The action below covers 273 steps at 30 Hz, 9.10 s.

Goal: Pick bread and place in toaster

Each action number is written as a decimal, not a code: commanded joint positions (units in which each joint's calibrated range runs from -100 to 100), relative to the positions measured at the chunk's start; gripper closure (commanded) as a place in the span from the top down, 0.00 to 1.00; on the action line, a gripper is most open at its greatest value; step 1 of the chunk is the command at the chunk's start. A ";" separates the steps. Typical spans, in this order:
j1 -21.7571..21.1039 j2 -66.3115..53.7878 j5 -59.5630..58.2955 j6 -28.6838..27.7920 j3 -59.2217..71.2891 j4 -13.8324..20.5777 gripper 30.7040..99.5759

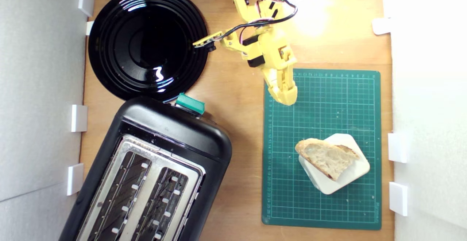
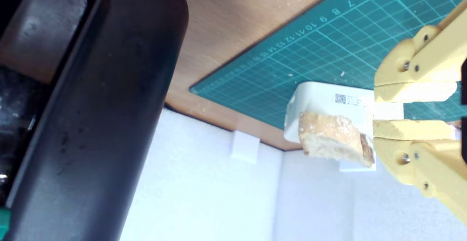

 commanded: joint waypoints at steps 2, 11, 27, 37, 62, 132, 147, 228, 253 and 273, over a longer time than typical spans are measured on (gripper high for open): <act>0.61 1.42 -3.41 0.15 -2.15 -0.76 0.57; 2.78 2.50 -3.32 -0.11 -5.97 2.05 0.64; 4.31 13.07 -3.32 -0.11 -17.59 5.49 0.64; 4.23 19.80 -3.32 -0.11 -24.03 12.02 0.64; 0.85 26.54 -3.49 -1.52 -32.48 8.76 0.64; -4.15 33.03 -3.58 -7.12 -41.83 1.14 0.99; -4.55 36.78 -3.58 -7.12 -48.27 1.05 0.98; -4.71 29.12 -3.24 -8.95 -53.90 -2.76 0.33; 0.69 -12.23 39.85 -6.13 -54.54 -1.76 0.33; 6.65 -30.61 66.81 5.75 -54.63 -2.66 0.32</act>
